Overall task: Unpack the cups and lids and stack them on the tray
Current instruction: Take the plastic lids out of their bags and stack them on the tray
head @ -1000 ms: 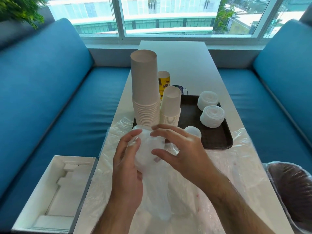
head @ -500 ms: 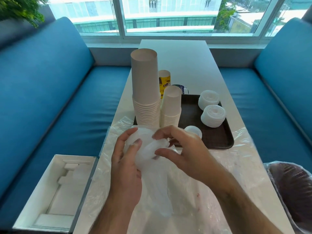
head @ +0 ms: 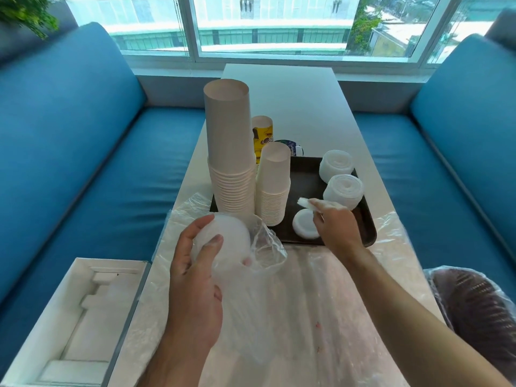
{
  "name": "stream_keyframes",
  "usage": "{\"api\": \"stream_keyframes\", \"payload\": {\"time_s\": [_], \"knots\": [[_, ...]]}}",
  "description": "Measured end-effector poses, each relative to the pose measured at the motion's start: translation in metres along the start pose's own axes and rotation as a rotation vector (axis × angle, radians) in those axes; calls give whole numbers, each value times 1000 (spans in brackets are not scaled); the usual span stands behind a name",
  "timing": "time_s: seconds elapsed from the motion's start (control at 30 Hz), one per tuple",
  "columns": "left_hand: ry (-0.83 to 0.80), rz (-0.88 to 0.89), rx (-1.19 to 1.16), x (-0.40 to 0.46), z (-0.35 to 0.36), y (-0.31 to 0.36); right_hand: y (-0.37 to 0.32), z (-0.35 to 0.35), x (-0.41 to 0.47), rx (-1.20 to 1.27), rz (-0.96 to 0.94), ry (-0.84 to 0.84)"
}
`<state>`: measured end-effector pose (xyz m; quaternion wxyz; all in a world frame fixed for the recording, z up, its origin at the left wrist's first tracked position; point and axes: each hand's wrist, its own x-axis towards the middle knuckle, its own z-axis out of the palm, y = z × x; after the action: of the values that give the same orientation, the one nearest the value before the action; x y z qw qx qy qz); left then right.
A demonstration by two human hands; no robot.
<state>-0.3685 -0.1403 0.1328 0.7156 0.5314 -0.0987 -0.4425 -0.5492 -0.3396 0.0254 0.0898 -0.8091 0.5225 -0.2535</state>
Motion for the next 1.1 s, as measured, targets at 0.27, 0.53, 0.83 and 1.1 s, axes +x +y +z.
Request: {"api": "stream_keyframes", "payload": {"time_s": [0.27, 0.53, 0.83, 1.1], "knots": [[6, -8, 2, -2, -2, 2, 9, 12, -12, -154, -60, -201], [-7, -6, -18, -3, -2, 1, 7, 12, -13, -193, -58, -202], [-40, 31, 13, -5, -4, -3, -19, -16, -10, 16, -29, -166], [-70, 134, 244, -11, -2, -9, -119, -84, -37, 578, -256, 23]]}}
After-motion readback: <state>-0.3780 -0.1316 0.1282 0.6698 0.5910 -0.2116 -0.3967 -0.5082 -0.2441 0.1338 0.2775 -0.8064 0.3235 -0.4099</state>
